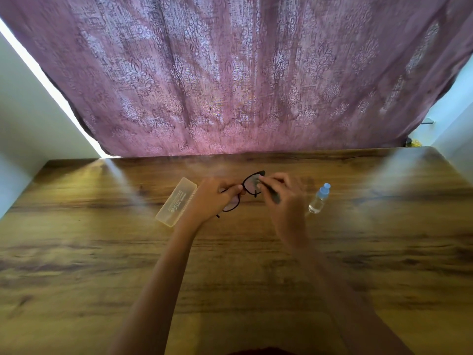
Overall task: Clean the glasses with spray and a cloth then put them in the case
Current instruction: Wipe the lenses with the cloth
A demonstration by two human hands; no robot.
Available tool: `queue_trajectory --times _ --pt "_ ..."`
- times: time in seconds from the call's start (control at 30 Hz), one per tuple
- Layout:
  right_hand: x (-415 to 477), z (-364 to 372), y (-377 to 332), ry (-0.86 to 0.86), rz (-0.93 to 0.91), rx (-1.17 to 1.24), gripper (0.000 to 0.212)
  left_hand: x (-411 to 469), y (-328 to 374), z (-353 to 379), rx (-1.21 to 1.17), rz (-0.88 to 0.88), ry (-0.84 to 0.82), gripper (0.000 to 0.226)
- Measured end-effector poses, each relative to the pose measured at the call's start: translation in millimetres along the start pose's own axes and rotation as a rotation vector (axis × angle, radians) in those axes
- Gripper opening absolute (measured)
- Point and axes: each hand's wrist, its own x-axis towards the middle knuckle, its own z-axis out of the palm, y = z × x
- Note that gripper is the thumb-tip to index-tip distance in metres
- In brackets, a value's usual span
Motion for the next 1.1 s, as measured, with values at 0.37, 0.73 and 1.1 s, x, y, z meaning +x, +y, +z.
queue_trajectory --times 0.37,0.73,1.1 --pt "3.1 6.4 -1.2 -0.022 -0.186 -0.073 0.016 1.0 -4.5 5.5 0.025 0.079 0.017 0.019" --pt "-7.4 8.4 6.6 -0.064 -0.288 -0.090 0.018 5.5 -9.9 7.3 -0.011 0.081 0.059 0.020" --pt "4.1 0.5 8.6 -0.013 -0.226 -0.108 0.020 1.2 -11.4 5.2 -0.086 0.153 0.141 0.019"
